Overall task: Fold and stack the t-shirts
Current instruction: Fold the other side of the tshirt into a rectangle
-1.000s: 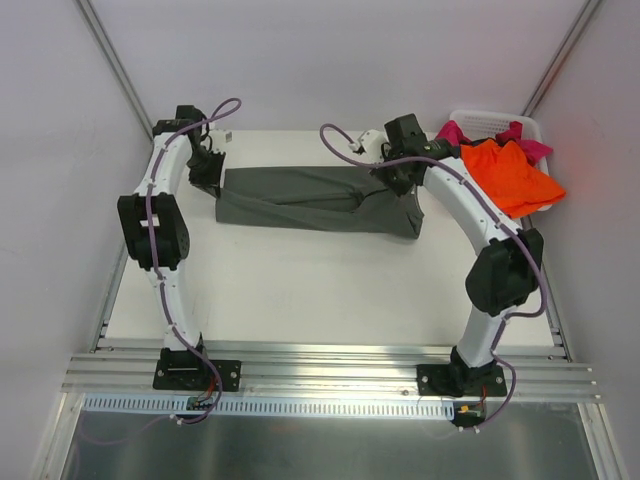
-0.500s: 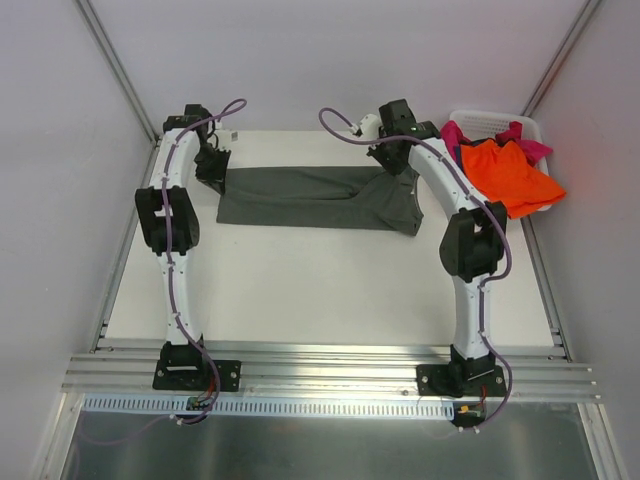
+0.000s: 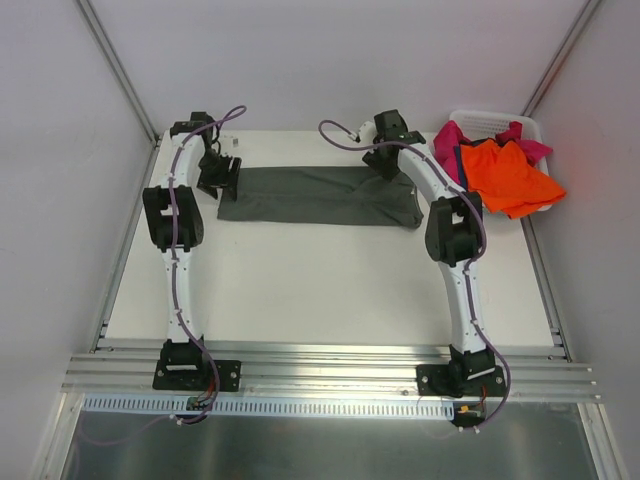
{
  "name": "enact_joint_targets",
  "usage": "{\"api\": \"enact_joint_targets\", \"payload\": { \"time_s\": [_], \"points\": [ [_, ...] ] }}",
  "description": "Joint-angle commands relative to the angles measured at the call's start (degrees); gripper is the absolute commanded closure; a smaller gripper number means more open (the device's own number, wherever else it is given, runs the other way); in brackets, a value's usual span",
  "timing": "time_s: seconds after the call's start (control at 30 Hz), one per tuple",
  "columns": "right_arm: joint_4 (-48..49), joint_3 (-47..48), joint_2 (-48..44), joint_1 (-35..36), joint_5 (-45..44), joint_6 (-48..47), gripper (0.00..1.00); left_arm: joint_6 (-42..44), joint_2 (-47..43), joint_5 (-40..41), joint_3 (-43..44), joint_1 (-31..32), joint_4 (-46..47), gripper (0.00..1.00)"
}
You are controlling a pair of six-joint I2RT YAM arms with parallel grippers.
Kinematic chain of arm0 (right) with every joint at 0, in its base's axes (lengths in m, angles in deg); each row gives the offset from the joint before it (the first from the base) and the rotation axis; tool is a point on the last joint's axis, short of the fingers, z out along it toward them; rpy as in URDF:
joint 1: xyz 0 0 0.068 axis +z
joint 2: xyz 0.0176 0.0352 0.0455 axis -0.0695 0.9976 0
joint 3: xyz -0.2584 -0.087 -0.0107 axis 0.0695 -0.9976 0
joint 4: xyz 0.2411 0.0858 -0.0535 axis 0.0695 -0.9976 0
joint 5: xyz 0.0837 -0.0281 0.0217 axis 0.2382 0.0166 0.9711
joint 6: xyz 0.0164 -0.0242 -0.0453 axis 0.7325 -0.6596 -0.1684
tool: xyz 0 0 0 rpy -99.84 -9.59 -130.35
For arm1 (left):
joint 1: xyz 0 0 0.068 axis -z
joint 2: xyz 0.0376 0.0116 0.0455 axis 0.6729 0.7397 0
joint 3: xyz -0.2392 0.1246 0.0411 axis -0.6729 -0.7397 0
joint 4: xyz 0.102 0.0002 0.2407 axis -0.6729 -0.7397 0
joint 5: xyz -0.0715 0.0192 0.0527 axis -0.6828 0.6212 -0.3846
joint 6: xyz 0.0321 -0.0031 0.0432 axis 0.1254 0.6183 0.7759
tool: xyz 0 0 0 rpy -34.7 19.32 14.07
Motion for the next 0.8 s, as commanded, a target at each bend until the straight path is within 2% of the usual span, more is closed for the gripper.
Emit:
{"api": "enact_joint_targets", "payload": {
  "time_s": [0.0, 0.03, 0.07, 0.1, 0.23, 0.3, 0.33, 0.43, 0.6, 0.77],
  "points": [
    [5.3, 1.6, -0.4, 0.1, -6.5, -1.1, 0.36, -1.3, -0.9, 1.8, 1.6, 0.0, -0.4, 0.34],
    [5.8, 1.4, -1.0, -0.1, -7.2, -0.3, 0.29, -1.4, -1.7, 2.4, 1.8, 0.0, -0.1, 0.27],
    [6.4, -0.1, -2.9, -0.2, -7.7, 0.2, 0.21, -1.7, -2.2, 2.9, 1.8, 0.0, 0.3, 0.23],
    [6.8, -1.3, -4.5, -0.3, -7.6, 0.5, 0.2, -1.8, -2.9, 3.7, 1.8, -0.1, 0.6, 0.19],
    [8.7, -8.7, -11.5, -0.4, -7.8, 1.5, 0.18, -3.6, -8.7, 3.7, 1.3, 0.0, 1.3, 0.12],
    [5.8, -9.9, -13.6, -0.4, -7.3, 4.4, 0.18, -3.8, -10.9, 3.5, 0.9, 0.7, 1.8, 0.02],
    [4.0, -10.0, -15.1, -0.5, -6.6, 5.8, 0.18, -3.8, -12.8, 1.9, 0.3, 1.0, 2.0, 0.01],
    [-2.0, -13.7, -19.2, -0.4, -1.5, 11.0, 0.19, -2.7, -16.0, -2.2, -2.8, 2.6, 2.5, 0.01],
    [-7.3, -22.3, -22.3, -0.7, 8.2, 14.3, 0.23, -1.7, -14.2, -10.7, -7.1, 7.1, 2.1, 0.03],
    [-15.2, -20.5, -19.4, -2.5, 18.1, 16.7, 0.31, -5.0, -7.7, -14.1, -6.3, 7.4, 2.0, 0.09]
  ]
}}
